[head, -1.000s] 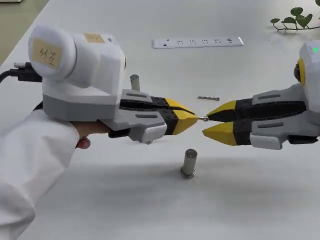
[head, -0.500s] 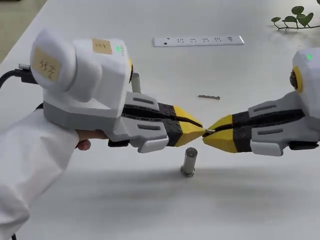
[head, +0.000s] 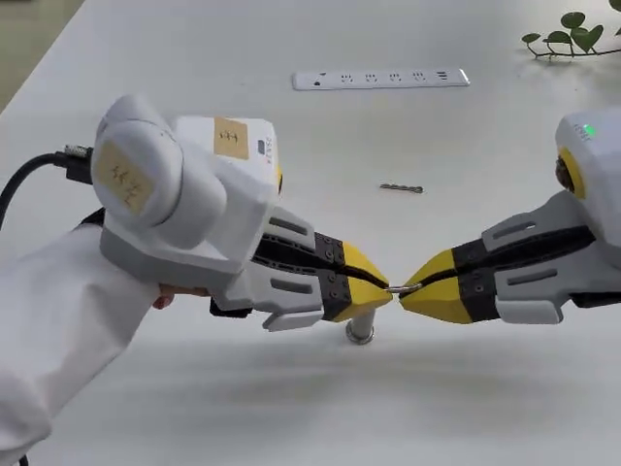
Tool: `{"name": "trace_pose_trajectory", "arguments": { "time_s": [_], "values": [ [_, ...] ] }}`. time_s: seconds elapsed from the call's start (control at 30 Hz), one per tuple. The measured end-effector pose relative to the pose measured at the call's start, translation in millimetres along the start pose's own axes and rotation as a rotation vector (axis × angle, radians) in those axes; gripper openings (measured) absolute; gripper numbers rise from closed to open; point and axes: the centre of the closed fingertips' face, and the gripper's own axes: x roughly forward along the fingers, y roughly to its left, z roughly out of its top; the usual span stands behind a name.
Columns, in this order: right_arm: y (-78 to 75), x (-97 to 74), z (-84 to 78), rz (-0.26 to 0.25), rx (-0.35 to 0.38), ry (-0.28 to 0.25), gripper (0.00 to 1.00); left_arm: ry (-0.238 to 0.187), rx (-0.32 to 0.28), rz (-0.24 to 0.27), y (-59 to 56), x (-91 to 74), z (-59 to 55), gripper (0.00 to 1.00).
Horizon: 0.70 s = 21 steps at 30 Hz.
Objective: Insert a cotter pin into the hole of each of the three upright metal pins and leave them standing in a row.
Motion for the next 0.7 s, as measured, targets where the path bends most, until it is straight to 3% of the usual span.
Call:
{"name": "trace_pose_trajectory", "arguments": {
  "time_s": [0.17, 0.27, 0.4, 0.7],
  "values": [
    [0.0, -2.4, 1.9, 0.002, 0.011, -0.013, 0.00, -0.004, -0.007, 0.006, 0.9, 0.3, 0.8, 0.00],
    [-0.9, -2.8, 0.4, -0.003, 0.005, -0.011, 0.00, 0.030, 0.004, 0.024, 4.5, 0.9, -6.4, 0.03],
    [-5.7, -5.5, -3.3, -0.025, 0.011, -0.013, 0.00, 0.046, 0.001, 0.059, 10.5, 0.7, -13.3, 0.25],
    [-23.7, -11.4, -37.7, -0.101, -0.007, 0.088, 0.00, 0.084, -0.020, 0.084, 17.7, 8.5, -26.1, 0.29]
  ]
}}
